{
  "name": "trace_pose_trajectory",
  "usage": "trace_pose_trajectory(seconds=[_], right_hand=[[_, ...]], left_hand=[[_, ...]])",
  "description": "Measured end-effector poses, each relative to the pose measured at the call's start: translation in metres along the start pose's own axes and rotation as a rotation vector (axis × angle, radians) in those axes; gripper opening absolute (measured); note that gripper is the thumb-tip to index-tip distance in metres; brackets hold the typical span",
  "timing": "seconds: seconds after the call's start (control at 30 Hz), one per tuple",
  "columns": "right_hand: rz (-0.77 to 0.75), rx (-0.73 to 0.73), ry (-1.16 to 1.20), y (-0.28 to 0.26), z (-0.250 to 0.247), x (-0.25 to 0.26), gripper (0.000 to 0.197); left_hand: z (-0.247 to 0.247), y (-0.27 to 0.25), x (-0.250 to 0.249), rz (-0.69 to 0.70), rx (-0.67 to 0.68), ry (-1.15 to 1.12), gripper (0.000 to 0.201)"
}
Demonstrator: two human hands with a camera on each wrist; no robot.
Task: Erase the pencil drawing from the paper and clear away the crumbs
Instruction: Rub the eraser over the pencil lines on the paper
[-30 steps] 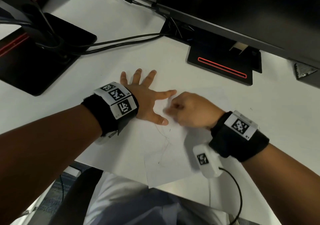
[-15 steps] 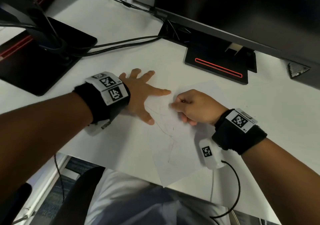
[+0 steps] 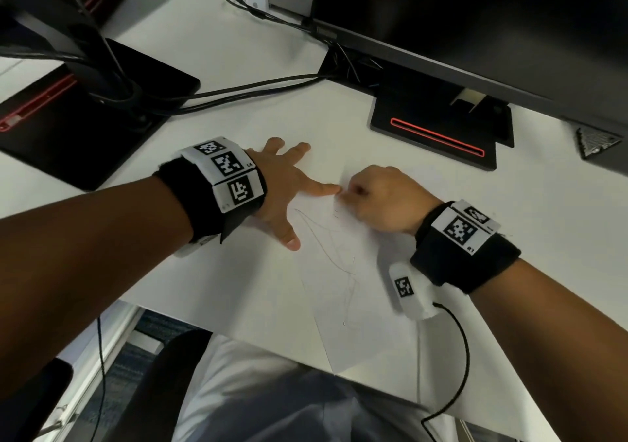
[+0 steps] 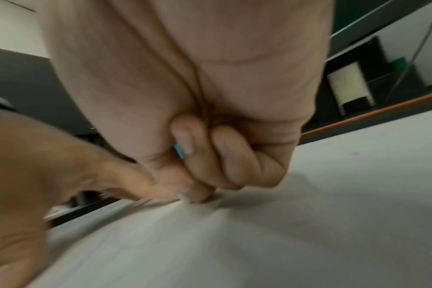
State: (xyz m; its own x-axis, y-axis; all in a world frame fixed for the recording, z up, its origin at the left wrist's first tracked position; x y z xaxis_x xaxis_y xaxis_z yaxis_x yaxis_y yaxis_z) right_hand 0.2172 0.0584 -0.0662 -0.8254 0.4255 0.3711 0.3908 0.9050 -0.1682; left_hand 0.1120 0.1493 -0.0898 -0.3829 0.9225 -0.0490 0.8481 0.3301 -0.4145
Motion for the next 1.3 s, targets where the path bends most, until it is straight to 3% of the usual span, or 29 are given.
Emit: trace_pose_trajectory(seconds=[0.1, 0.27, 0.4, 0.53, 0.67, 0.83, 0.93, 1.0, 1.1, 1.23, 1.3], right_hand=[[-0.138, 0.095, -0.014, -0.009, 0.021, 0.022, 0.038], [-0.006, 0.016, 0.004, 0.004, 0.004, 0.004, 0.041], [-0.149, 0.123, -0.033, -0.015, 0.023, 0.026, 0.040], [-0.043, 0.012, -0.008, 0.001, 0.002, 0.005, 0.042], [-0.206, 0.123, -0.062, -0.015, 0.025, 0.029, 0.041], [-0.060, 0.023, -0.038, 0.004, 0.004, 0.009, 0.039], [-0.196, 0.135, -0.058, -0.015, 0.025, 0.029, 0.041], [-0.178, 0.159, -0.061, -0.017, 0.025, 0.024, 0.043], [-0.056, 0.040, -0.067, -0.003, 0.001, 0.002, 0.042], [-0.185, 0.157, -0.098, -0.022, 0.026, 0.025, 0.042], [-0.179, 0.151, -0.103, -0.020, 0.024, 0.022, 0.041]], left_hand=[[0.001, 0.001, 0.002, -0.008, 0.003, -0.006, 0.108], [0.003, 0.002, 0.001, -0.010, 0.015, -0.003, 0.109], [0.004, 0.004, 0.002, -0.014, 0.004, -0.003, 0.108], [0.004, 0.003, 0.002, -0.015, 0.013, -0.013, 0.109], [0.003, 0.002, 0.001, -0.013, 0.010, 0.004, 0.108], [0.002, 0.000, 0.000, -0.023, 0.027, 0.008, 0.109], [0.001, 0.000, 0.000, -0.021, 0.021, 0.013, 0.109], [0.001, 0.001, 0.000, -0.023, 0.019, 0.004, 0.109], [0.002, 0.001, 0.001, -0.034, 0.034, -0.015, 0.110], [0.003, 0.001, 0.001, -0.028, 0.025, 0.002, 0.110], [0.003, 0.001, 0.001, -0.022, 0.016, 0.002, 0.109]])
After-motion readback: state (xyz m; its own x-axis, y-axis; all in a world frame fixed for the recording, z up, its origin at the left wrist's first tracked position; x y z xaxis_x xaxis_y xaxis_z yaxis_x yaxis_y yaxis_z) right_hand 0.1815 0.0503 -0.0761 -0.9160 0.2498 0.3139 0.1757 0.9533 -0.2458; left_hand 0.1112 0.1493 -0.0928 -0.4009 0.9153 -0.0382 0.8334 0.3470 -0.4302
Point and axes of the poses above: each hand's wrist, its own y-axis towards the middle knuckle, its own z-axis out of the palm, x = y × z, the point moved 8 cm from there along y, towards the middle knuckle, and after that the axes turned 12 degrees about -x, right-handed, at the moved point
